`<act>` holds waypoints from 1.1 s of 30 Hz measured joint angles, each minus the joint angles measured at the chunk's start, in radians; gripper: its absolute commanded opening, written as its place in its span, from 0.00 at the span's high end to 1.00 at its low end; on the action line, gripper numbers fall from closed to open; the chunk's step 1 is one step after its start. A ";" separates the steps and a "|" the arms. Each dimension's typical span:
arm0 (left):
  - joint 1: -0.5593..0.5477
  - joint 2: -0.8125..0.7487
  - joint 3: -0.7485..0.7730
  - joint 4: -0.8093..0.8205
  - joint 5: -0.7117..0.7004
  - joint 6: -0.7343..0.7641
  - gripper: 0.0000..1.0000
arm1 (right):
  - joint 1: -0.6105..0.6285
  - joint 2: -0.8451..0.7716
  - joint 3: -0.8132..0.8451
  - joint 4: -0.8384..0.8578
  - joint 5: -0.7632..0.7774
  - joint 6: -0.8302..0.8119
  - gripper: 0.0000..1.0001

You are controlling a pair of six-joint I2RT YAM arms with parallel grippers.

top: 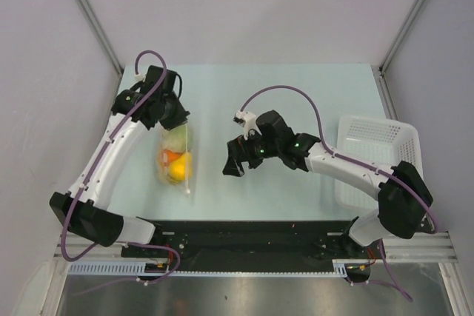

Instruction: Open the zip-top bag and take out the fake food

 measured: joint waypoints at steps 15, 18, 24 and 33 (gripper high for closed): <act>0.073 -0.053 -0.008 0.062 0.171 -0.222 1.00 | 0.087 0.140 0.148 0.069 -0.002 -0.086 0.08; 0.073 -0.057 -0.010 0.076 0.182 -0.251 1.00 | 0.104 0.170 0.174 0.080 0.004 -0.091 0.14; 0.074 -0.084 -0.026 0.086 0.196 -0.289 1.00 | 0.134 0.226 0.186 0.092 0.040 -0.093 0.38; 0.077 -0.173 -0.103 0.098 0.160 -0.278 0.98 | 0.149 0.232 0.258 -0.076 0.153 -0.140 1.00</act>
